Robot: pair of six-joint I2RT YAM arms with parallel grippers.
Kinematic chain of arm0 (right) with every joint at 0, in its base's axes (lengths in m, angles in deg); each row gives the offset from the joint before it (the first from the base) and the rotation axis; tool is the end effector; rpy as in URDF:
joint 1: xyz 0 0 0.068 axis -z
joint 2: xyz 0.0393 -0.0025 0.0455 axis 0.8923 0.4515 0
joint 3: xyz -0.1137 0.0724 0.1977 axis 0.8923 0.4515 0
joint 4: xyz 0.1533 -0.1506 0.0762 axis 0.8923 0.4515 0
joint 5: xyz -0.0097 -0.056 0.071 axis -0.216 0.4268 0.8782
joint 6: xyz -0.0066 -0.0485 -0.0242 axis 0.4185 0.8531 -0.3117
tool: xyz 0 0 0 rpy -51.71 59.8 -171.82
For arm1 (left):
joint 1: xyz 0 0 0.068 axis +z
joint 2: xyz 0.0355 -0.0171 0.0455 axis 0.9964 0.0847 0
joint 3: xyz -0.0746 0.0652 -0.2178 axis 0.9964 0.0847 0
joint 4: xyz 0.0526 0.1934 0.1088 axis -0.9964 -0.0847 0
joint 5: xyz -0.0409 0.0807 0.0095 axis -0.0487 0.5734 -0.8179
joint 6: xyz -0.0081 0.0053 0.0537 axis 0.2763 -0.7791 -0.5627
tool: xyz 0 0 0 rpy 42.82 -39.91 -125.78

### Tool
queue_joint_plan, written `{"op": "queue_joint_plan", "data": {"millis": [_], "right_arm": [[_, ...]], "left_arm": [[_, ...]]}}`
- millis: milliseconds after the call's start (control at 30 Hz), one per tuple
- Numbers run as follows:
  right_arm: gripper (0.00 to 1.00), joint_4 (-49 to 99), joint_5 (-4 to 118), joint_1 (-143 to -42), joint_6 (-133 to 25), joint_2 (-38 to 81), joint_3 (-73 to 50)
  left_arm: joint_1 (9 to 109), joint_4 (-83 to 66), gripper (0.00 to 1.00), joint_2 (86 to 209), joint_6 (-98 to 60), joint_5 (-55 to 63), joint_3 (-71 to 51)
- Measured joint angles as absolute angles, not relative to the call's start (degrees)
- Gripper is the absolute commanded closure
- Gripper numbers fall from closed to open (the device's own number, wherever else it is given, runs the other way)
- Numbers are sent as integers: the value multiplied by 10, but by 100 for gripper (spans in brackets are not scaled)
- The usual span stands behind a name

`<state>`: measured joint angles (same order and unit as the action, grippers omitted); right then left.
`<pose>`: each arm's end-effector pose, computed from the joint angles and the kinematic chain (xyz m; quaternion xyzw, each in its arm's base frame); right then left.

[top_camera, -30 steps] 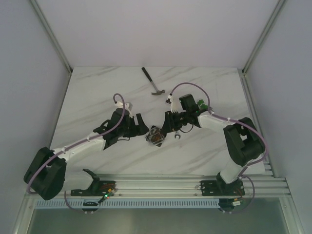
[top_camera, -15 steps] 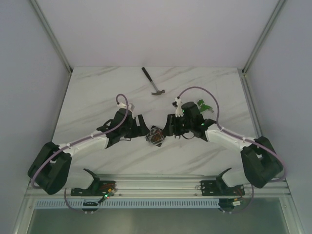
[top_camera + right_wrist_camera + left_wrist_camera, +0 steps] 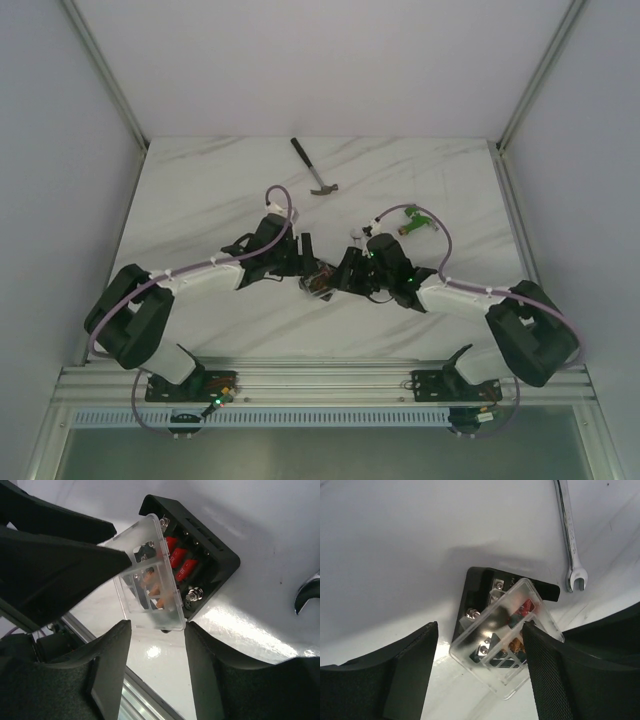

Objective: Snap on the fuse box
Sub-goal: Close the fuse box cover on the fuse box base.

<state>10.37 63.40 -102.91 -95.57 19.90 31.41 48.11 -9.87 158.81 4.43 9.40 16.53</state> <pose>0.1917 0.1710 0.1678 0.0090 0.8745 0.4066 0.2642 0.2293 -0.1751 0.1776 0.0247 0.9070 -0.2645 0.3268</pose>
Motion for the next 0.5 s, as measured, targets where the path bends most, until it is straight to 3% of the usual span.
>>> {"op": "queue_joint_plan", "data": {"millis": [500], "right_arm": [[55, 102, 612, -1036, -999, 216, 303]], "left_arm": [[450, -123, 37, 1567, 43, 107, 163]]}}
